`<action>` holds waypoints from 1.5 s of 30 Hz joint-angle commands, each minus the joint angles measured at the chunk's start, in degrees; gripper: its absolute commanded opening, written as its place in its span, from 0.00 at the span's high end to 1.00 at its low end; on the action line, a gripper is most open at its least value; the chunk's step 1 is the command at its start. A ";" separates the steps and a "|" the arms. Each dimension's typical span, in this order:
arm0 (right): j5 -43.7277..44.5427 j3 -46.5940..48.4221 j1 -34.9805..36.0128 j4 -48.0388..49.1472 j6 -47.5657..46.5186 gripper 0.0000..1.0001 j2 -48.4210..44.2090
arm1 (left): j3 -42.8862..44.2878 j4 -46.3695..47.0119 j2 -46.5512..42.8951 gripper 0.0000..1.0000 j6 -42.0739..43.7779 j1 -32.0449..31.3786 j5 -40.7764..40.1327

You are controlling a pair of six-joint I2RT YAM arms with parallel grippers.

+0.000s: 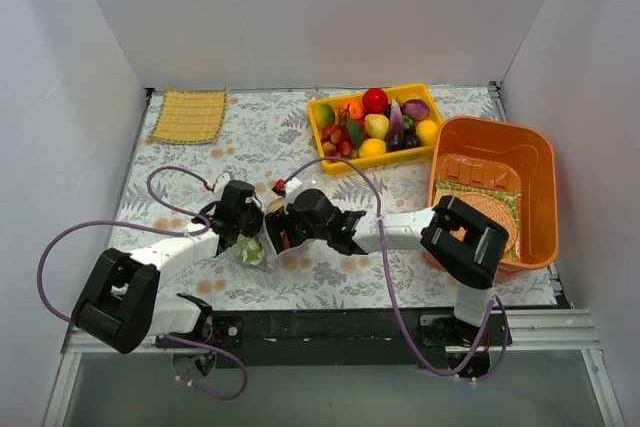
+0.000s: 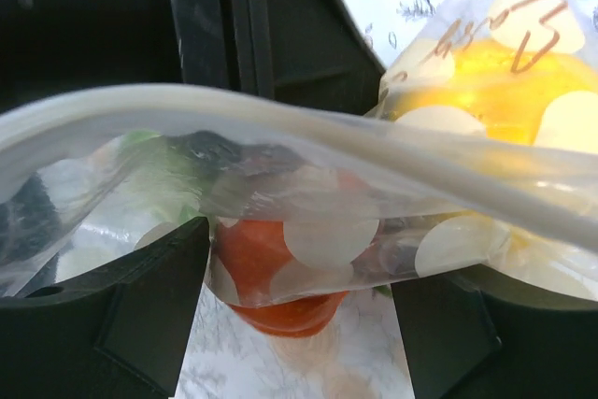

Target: Open the zip-top bag and remove the fake food

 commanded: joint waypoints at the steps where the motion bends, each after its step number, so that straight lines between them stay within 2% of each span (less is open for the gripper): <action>1: 2.51 -4.49 1.46 1.32 -3.88 0.17 -5.31 | -2.74 -3.53 2.61 1.00 1.24 -0.37 0.69; 10: 1.54 -14.51 1.64 11.00 -4.93 0.14 -11.91 | -2.30 -2.39 5.87 1.00 2.56 -0.37 1.40; 23: 4.97 -8.28 3.30 7.48 -5.11 0.20 -5.85 | -2.73 -1.43 7.54 1.00 1.86 -0.37 3.42; 30: 12.25 -4.06 4.45 3.88 -3.54 0.21 -2.96 | -3.18 -1.25 5.87 1.00 1.60 -0.37 3.94; 33: 15.07 -2.74 4.45 0.72 -2.22 0.33 -2.16 | -3.00 -1.60 5.25 1.00 1.51 -0.37 3.33; 34: 15.86 -3.00 4.45 0.11 -2.04 0.39 -2.42 | -2.83 -1.95 5.25 1.00 1.77 -0.37 2.98; 35: 16.74 -3.35 4.45 -0.42 -1.86 0.53 -3.99 | -2.82 -2.04 5.51 1.00 1.95 -0.28 2.72; 37: 18.33 -5.63 4.45 -1.22 -1.86 0.63 -6.10 | -2.39 -1.95 6.13 1.00 2.30 0.25 2.54; 41: 19.30 -7.74 4.37 -4.55 -2.56 0.71 -12.16 | -1.77 -1.25 7.62 1.00 2.83 1.30 2.36; 45: 18.86 -8.10 4.37 -8.77 -2.83 0.73 -15.16 | -0.72 -0.99 8.68 1.00 3.09 2.18 1.75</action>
